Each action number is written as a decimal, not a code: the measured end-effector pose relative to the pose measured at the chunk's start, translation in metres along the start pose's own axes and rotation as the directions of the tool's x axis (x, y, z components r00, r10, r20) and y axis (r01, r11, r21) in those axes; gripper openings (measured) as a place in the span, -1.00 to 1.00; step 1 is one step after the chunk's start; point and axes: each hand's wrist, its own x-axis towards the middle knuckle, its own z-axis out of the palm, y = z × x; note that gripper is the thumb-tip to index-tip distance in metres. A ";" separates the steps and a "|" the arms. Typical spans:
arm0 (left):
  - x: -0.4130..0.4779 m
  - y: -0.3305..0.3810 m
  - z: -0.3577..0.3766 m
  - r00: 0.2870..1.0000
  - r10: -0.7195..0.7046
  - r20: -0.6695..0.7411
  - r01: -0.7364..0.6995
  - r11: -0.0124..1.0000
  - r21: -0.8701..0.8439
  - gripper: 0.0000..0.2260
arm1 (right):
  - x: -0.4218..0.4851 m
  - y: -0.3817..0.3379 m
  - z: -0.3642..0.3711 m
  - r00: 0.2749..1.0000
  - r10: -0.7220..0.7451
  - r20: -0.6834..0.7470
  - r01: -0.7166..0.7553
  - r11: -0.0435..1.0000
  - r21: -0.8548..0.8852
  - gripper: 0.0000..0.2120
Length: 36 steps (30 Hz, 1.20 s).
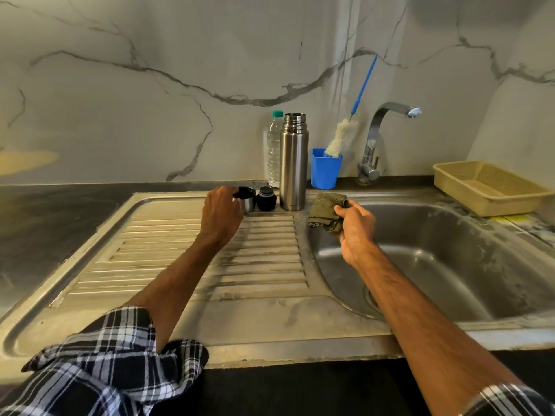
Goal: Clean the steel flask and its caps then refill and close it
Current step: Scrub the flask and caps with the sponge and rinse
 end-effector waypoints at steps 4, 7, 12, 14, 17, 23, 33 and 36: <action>-0.015 0.028 -0.006 0.995 -0.076 -0.071 0.073 0.996 -0.051 -0.82 | -0.004 -0.002 0.000 1.000 0.012 -0.008 -0.012 1.000 0.001 -0.62; -0.028 0.059 -0.003 0.993 -0.112 -0.024 0.109 0.989 -0.098 -0.76 | -0.001 -0.004 0.001 0.998 0.056 -0.038 -0.055 0.998 0.043 -0.67; -0.038 0.081 0.015 0.997 -0.052 0.066 0.063 0.981 -0.186 -0.78 | 0.000 -0.005 0.001 0.993 0.101 -0.063 -0.098 0.994 0.056 -0.88; -0.043 0.083 0.021 0.995 0.009 0.103 0.008 0.987 -0.162 -0.79 | 0.001 -0.005 0.000 0.991 0.112 -0.068 -0.107 0.992 0.067 -0.88; -0.049 0.085 0.021 0.988 0.049 0.144 -0.036 0.995 -0.092 -0.77 | 0.003 -0.004 -0.001 0.989 0.128 -0.073 -0.120 0.988 0.097 -0.88; -0.048 0.084 0.018 0.984 0.061 0.165 -0.056 0.998 -0.036 -0.76 | -0.001 -0.004 0.000 0.990 0.140 -0.022 -0.137 0.983 0.121 -0.84; -0.049 0.086 0.027 0.977 0.116 0.181 -0.118 0.993 -0.002 -0.79 | 0.005 0.000 -0.001 0.994 0.109 -0.024 -0.108 0.993 0.046 -0.71; -0.049 0.086 0.026 0.979 0.113 0.171 -0.113 0.994 -0.010 -0.79 | 0.006 0.001 -0.001 0.994 0.109 -0.024 -0.108 0.994 0.036 -0.70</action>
